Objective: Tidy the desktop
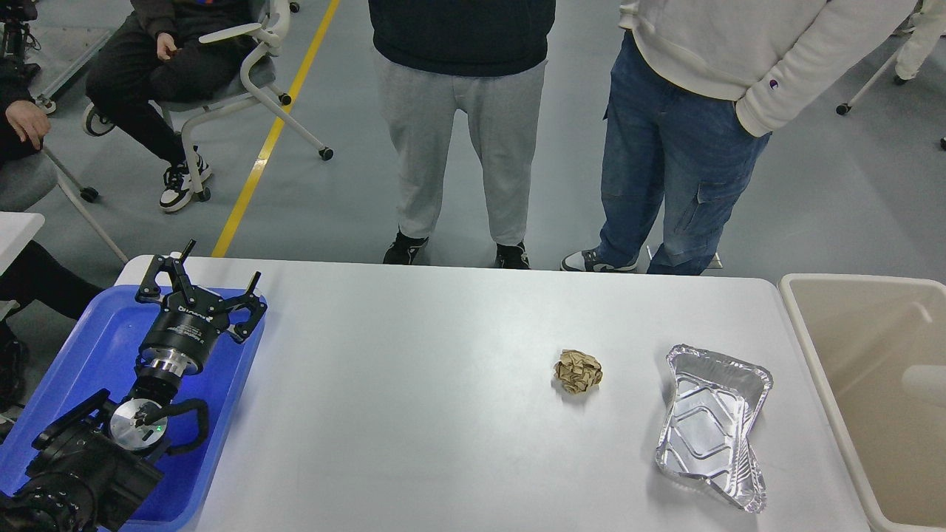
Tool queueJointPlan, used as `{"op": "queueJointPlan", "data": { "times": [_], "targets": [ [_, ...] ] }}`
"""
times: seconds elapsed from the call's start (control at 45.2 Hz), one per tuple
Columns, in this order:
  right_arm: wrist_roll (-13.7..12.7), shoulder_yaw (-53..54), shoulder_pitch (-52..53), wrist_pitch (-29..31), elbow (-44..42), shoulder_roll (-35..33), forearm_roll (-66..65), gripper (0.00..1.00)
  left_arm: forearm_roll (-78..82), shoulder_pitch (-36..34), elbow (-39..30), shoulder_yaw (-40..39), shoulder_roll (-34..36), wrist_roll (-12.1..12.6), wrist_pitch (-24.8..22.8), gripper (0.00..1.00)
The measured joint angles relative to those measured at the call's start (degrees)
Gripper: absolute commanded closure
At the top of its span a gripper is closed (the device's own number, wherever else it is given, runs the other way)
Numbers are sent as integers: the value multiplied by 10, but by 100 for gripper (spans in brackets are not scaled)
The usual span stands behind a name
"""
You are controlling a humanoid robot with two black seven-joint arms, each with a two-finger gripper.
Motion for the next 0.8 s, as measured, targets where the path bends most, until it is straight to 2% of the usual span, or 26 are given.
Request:
{"op": "queueJointPlan", "data": {
  "times": [0.044, 0.089, 0.111, 0.575, 0.62, 0.686, 0.797],
  "targets": [
    [0, 5, 0, 0, 0, 0, 0, 26, 0, 0, 0, 0, 0, 0, 0, 0],
    [0, 13, 0, 0, -1, 0, 0, 14, 0, 0, 0, 0, 0, 0, 0, 0],
    [0, 16, 0, 0, -1, 0, 0, 12, 0, 0, 0, 0, 0, 0, 0, 0],
    [0, 51, 1, -1, -2, -3, 0, 12, 0, 0, 0, 0, 0, 0, 0, 0],
    [0, 52, 2, -1, -2, -4, 0, 10, 0, 0, 0, 0, 0, 0, 0, 0],
    [0, 55, 4, -1, -2, -4, 0, 3, 0, 0, 0, 0, 0, 0, 0, 0],
    [1, 72, 7, 2, -2, -8, 4, 2, 0, 0, 0, 0, 0, 1, 0, 0]
  ]
}}
